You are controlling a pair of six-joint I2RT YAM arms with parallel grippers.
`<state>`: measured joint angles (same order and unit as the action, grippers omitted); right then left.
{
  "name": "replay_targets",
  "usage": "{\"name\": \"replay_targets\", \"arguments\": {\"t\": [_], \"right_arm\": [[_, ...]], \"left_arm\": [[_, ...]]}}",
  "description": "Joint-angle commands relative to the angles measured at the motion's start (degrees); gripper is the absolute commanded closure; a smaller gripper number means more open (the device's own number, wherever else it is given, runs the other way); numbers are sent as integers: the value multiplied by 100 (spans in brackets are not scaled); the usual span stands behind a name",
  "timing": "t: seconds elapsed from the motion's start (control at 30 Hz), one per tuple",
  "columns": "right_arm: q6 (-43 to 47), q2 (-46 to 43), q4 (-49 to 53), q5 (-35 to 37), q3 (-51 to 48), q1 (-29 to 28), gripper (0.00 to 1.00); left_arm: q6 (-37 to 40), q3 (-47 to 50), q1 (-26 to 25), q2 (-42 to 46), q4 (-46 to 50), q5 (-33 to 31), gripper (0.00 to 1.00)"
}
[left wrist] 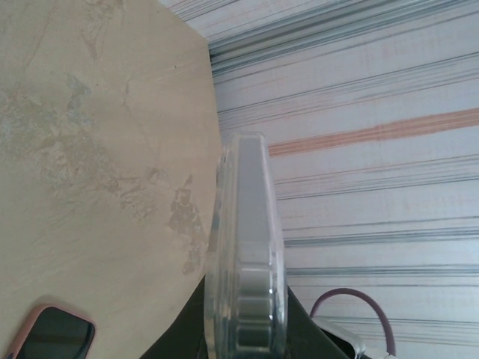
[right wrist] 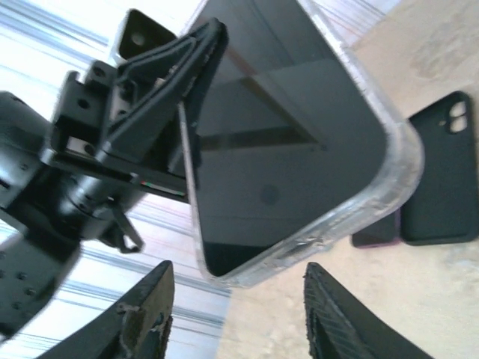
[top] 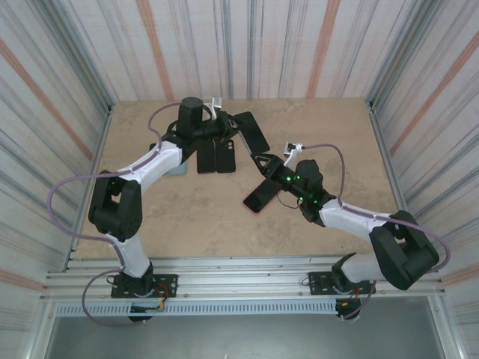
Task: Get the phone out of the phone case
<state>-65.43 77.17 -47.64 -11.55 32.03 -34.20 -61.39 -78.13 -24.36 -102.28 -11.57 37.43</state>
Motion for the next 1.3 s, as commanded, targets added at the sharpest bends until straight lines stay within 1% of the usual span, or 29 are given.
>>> {"name": "replay_targets", "arguments": {"t": [0.0,0.2,0.4,0.6,0.77,1.03,1.13,1.2,1.27], "right_arm": [[-546,178,-672,153,-22,-91,56],[-673,253,-894,206,31,-122,65],[-790,259,-1039,259,1,-94,71],[-892,288,-1096,163,84,-57,75],[-915,305,-1145,101,121,-26,80],[-798,255,-1105,-7,131,75,86],[-693,281,-1084,-89,161,114,91],[-576,293,-973,-144,206,146,91],[-495,322,-1021,-235,245,184,89]], "left_arm": [[-393,60,10,401,-649,34,84],[-632,139,1,455,-874,54,84],[-865,197,1,498,-1107,105,85],[-1077,230,-7,546,-1365,207,85],[-1123,230,-7,602,-1387,225,85],[-1645,299,-25,628,-1881,265,86],[-1953,290,-29,636,-2155,292,87],[-2074,281,-38,667,-2272,297,87],[-2002,259,-43,732,-2189,308,87]]}}
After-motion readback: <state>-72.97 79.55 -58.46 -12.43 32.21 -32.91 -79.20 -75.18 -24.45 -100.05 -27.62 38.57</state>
